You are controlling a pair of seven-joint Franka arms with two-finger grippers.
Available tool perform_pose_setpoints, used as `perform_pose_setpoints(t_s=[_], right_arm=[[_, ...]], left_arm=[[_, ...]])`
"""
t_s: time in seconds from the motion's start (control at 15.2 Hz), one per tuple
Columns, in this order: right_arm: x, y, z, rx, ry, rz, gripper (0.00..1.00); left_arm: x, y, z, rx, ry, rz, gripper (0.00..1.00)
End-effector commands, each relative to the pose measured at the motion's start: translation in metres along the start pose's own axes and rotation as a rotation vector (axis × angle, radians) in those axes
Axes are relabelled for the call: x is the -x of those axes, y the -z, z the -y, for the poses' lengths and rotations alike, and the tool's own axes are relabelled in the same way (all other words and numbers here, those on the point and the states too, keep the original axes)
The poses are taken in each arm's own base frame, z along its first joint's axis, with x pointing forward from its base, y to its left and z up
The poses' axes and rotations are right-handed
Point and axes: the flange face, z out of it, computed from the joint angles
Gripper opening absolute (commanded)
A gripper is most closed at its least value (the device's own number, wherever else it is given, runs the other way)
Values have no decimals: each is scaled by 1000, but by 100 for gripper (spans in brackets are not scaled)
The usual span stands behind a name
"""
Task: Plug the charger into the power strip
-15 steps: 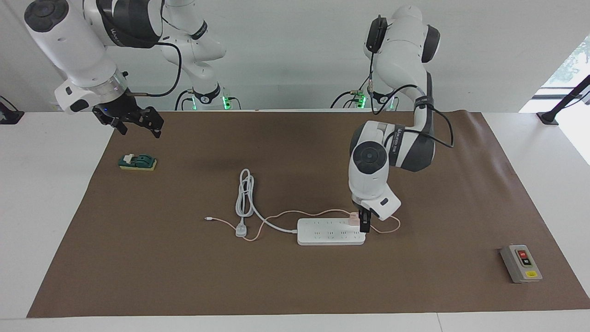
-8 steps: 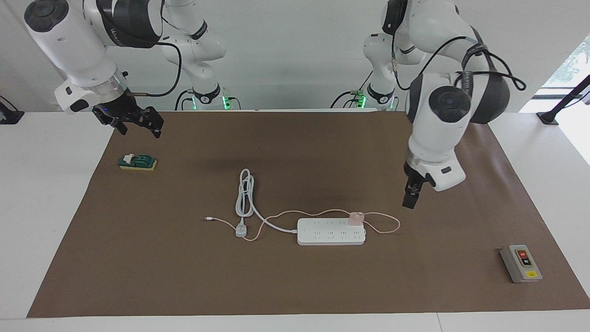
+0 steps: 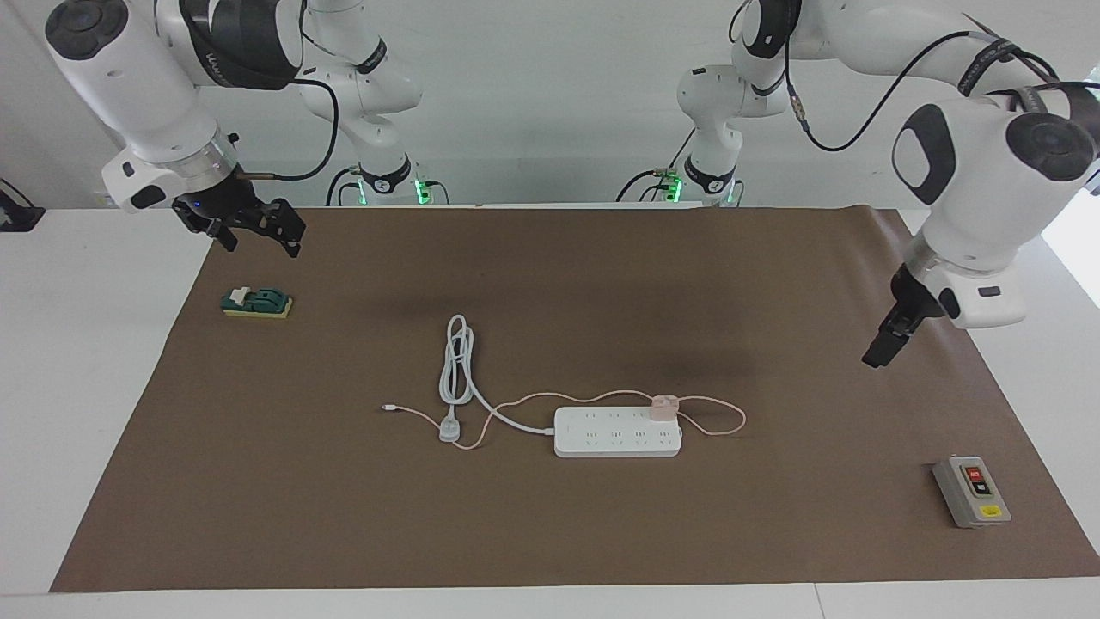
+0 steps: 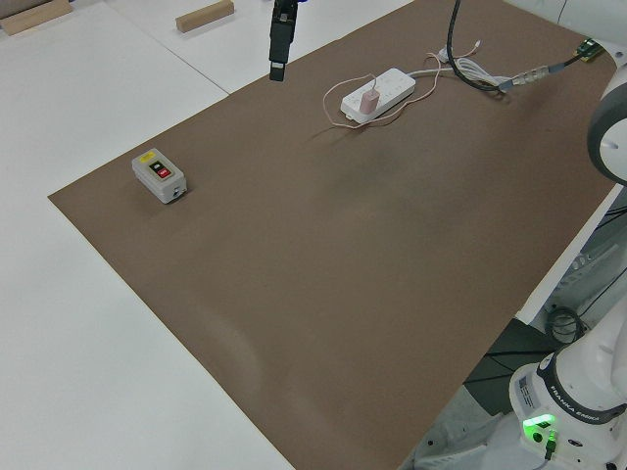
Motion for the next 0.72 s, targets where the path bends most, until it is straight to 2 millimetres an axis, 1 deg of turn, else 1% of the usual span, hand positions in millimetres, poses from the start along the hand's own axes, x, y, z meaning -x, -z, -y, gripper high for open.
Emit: perform_pose_setpoints(t_s=[0.0, 0.13, 0.26, 0.33, 0.39, 0.53, 0.66], right_arm=[[5, 2, -3, -8, 12, 8, 100], [5, 3, -3, -9, 12, 5, 100], [5, 2, -3, -8, 12, 7, 100], [5, 3, -3, -9, 13, 5, 100], [5, 2, -3, -8, 12, 7, 100], [5, 3, -3, -9, 13, 5, 100], [5, 3, -3, -9, 12, 5, 100]], left_arm=[[7, 22, 29, 1, -91, 28, 100], [11, 38, 49, -6, -111, 45, 100], [23, 52, 55, 8, -110, 70, 100], [25, 57, 56, 21, -112, 68, 100], [30, 66, 59, 31, -116, 52, 100], [48, 59, 63, 41, -187, 49, 100], [73, 48, 59, 54, -247, 34, 100]])
